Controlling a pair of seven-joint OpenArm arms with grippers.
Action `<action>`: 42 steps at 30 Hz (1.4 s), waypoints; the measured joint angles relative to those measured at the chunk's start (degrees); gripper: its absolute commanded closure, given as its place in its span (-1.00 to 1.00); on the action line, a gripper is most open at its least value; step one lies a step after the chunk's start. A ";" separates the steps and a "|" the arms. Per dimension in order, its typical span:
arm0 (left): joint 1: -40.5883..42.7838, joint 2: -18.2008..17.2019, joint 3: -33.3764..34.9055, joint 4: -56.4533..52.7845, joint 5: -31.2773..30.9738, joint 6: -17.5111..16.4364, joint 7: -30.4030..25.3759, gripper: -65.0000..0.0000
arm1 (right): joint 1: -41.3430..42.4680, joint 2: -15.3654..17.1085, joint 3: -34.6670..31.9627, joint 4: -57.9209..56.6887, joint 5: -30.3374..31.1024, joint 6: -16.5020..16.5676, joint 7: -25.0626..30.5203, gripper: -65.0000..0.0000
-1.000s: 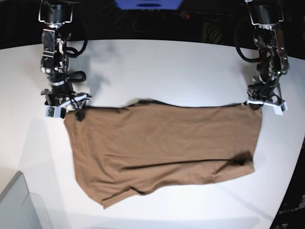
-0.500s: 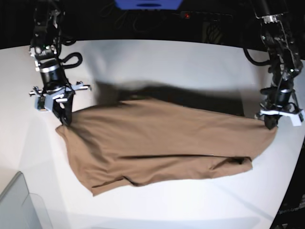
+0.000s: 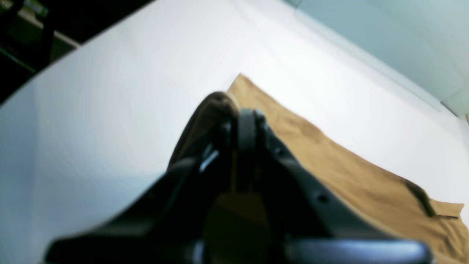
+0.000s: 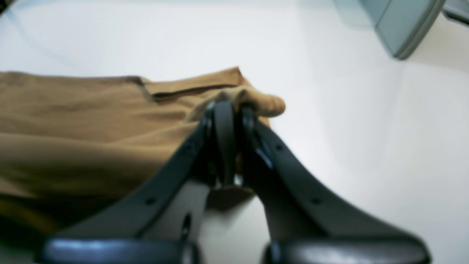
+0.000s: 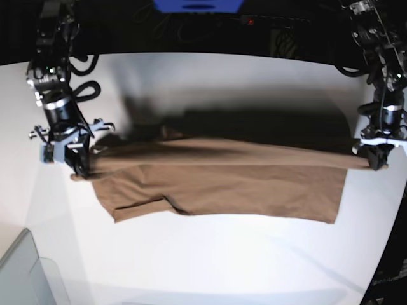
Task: Layout the t-shirt on the table in an organized manner, then fold the t-shirt properly
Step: 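Grasp the shirt edge with both grippers and drag it toward the robot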
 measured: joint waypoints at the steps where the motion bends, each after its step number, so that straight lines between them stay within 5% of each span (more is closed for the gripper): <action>1: -0.17 -0.02 0.07 -1.51 -0.20 0.00 0.00 1.00 | 2.78 0.02 -0.15 -1.51 -0.02 1.03 -2.82 1.00; 4: -0.33 -0.02 -0.15 -4.39 -0.11 0.42 0.35 1.00 | 11.69 0.39 -3.48 -8.79 -0.63 3.74 -11.39 0.97; 9: -0.74 -0.02 -0.02 -5.33 0.13 0.26 -0.02 1.00 | 22.34 1.53 -9.94 -19.30 -0.28 5.62 -19.85 0.40; 16: -0.61 0.00 -0.09 -6.01 0.09 0.31 -0.17 1.00 | 19.52 1.92 -7.23 -8.11 -0.46 5.07 -20.48 -0.17; 24: -0.44 0.00 -0.11 -6.34 0.11 0.35 -0.20 1.00 | 6.80 -0.70 -7.50 -1.60 -0.04 5.66 -21.00 -0.21; 31: -0.42 0.00 -0.04 -6.34 0.11 0.35 -0.09 1.00 | 7.39 -4.46 -7.72 -11.82 -0.15 5.62 -19.89 -0.21; 42: -0.44 0.00 -0.07 -6.34 0.11 0.35 -0.07 1.00 | 9.49 -4.24 -10.27 -22.67 -0.26 5.60 -10.16 -0.21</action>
